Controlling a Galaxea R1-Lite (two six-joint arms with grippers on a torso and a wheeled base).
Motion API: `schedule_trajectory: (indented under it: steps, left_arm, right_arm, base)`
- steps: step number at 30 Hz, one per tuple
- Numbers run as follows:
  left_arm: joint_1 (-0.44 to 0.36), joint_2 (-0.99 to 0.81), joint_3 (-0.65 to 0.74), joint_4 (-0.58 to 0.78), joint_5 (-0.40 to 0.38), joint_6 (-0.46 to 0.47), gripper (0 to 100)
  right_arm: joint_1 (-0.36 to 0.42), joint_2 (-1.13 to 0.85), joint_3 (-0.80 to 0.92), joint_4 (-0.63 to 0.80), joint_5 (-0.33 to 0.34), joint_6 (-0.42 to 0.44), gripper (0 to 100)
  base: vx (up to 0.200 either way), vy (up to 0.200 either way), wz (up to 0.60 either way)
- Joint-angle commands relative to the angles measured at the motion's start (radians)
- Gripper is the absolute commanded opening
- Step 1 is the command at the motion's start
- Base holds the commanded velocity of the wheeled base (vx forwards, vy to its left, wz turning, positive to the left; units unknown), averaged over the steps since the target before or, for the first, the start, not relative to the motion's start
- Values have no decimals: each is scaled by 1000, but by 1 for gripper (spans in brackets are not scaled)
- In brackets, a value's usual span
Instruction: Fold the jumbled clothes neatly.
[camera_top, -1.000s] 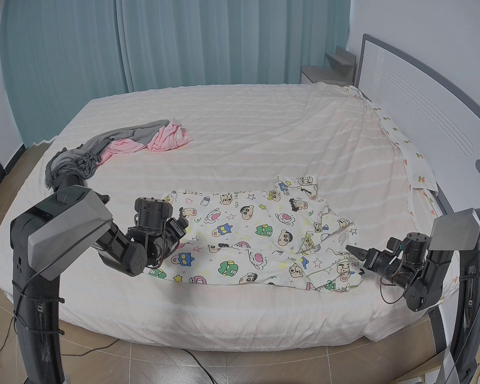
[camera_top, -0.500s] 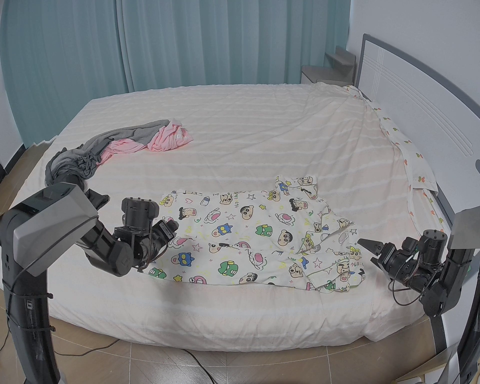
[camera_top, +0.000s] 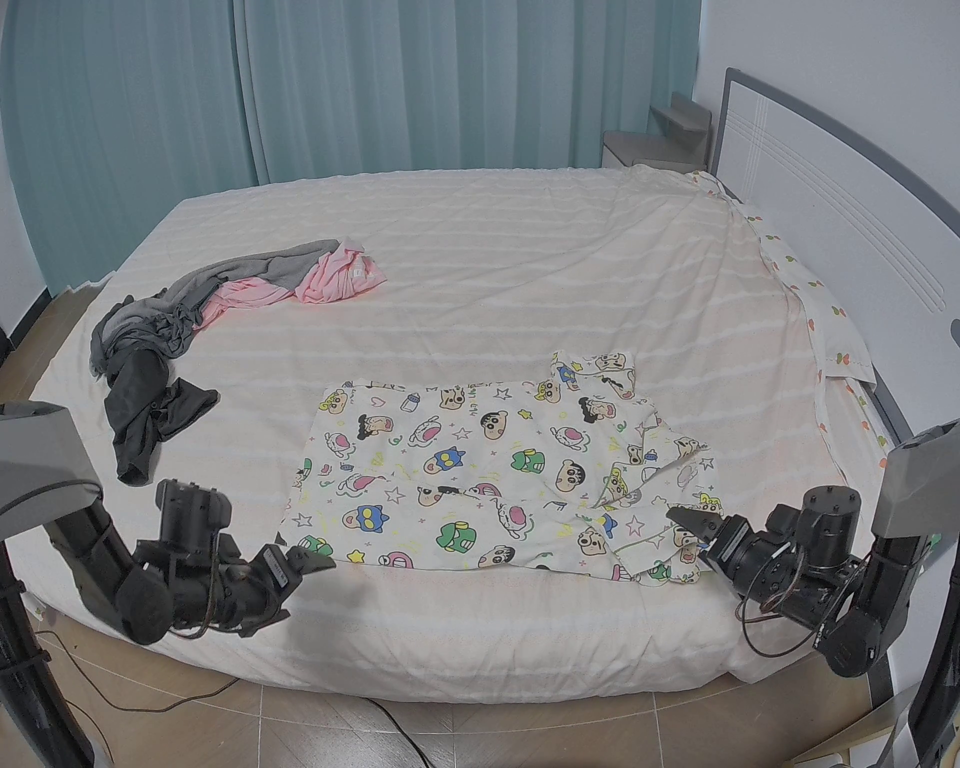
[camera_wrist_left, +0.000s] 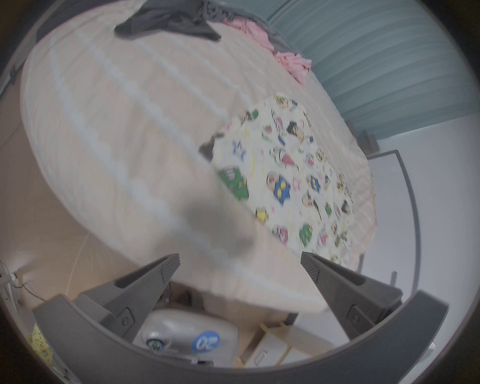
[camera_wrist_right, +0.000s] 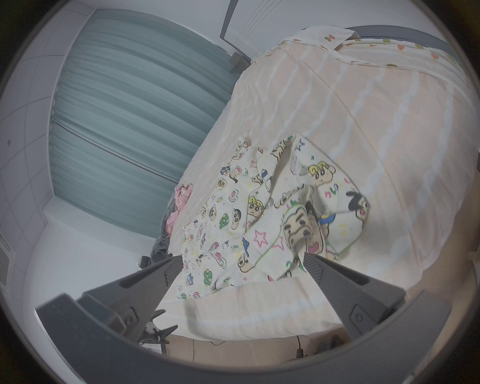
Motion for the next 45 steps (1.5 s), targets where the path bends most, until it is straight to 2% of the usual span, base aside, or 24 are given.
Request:
schedule_trajectory:
  steps: [1,5,6,9,12,21,37,38,45]
  left_arm:
    - [59,-19,254,-301,-159,-20,100]
    - [62,57,315,-471,-172,-20,100]
    - [62,58,318,-477,-172,-20,100]
    - [62,132,370,-632,-169,-19,100]
    - [62,167,372,-686,-161,-19,100]
    - [61,173,370,-691,-147,-19,100]
    - [61,175,370,-691,-146,-19,100]
    - [61,175,370,-691,-146,-19,100]
    - [61,175,370,-691,-146,-19,100]
  right_arm:
    - [136,150,-41,-12,-153,28,100]
    - [162,179,-58,-12,-166,37,100]
    - [162,180,-59,-12,-166,37,100]
    - [163,216,-102,-10,-195,34,100]
    - [162,231,-117,-10,-204,34,100]
    - [157,260,-191,-4,-209,28,100]
    - [96,277,-308,62,-212,9,100]
    - [96,277,-308,62,-212,9,0]
    - [99,273,-295,54,-212,-12,0]
  base:
    - [0,0,0]
    - [0,0,0]
    - [0,0,0]
    - [0,0,0]
    - [0,0,0]
    - [0,0,0]
    - [0,0,0]
    - [0,0,0]
    - [0,0,0]
